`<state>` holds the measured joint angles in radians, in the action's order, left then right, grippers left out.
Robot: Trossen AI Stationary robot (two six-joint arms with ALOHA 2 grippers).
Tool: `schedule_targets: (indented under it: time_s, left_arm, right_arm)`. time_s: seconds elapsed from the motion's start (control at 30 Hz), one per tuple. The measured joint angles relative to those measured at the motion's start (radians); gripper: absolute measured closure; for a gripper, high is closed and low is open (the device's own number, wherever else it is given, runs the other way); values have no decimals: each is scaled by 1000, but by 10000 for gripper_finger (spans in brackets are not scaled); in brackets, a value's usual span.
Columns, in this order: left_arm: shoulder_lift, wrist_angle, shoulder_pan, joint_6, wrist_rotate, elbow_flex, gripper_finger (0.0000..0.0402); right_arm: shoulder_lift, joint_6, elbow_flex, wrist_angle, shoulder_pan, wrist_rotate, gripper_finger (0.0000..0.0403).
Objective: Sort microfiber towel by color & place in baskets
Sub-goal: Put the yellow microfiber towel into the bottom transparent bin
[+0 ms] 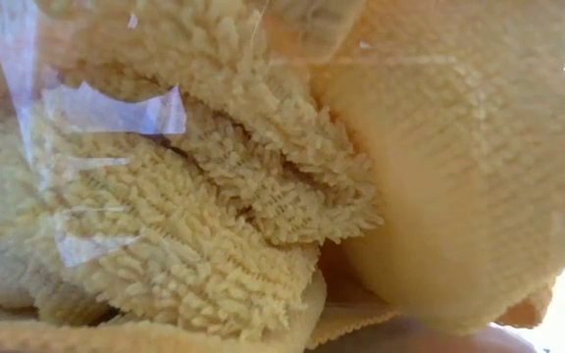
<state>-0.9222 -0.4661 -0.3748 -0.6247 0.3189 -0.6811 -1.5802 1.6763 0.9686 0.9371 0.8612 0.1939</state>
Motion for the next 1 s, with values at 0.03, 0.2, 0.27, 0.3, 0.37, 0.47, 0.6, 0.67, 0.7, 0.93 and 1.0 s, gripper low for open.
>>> schedule_targets:
  time_s: [0.03,0.2,0.27,0.3,0.37,0.47,0.6,0.67,0.7,0.93,1.0]
  left_arm:
    - [0,0,0,0,-3,0,328]
    - [0,0,0,-3,-22,0,328]
    - [0,0,0,-2,-22,0,328]
    - [0,0,0,-2,-23,0,328]
    - [0,-5,0,0,-24,0,328]
    - [0,-16,0,17,-30,0,328]
    - [0,-17,0,62,-54,0,328]
    - [0,-17,0,70,-64,0,328]
    - [0,-17,0,71,-71,0,328]
    - [0,-17,0,72,-74,0,328]
    - [0,-17,0,72,-74,0,328]
  right_arm:
    - [-9,4,-9,-17,0,2,148]
    - [-52,11,-20,-85,1,2,186]
    - [-62,15,-21,-112,3,2,224]
    - [-63,23,-21,-129,5,2,248]
    - [-62,40,-20,-158,12,1,305]
    - [-61,69,10,-149,29,-5,382]
    - [-60,161,105,-40,61,-53,375]
    - [-60,202,182,52,80,-94,377]
    - [-59,221,224,99,90,-119,384]
    - [-62,298,535,379,122,-365,397]
    - [-74,262,617,423,116,-458,399]
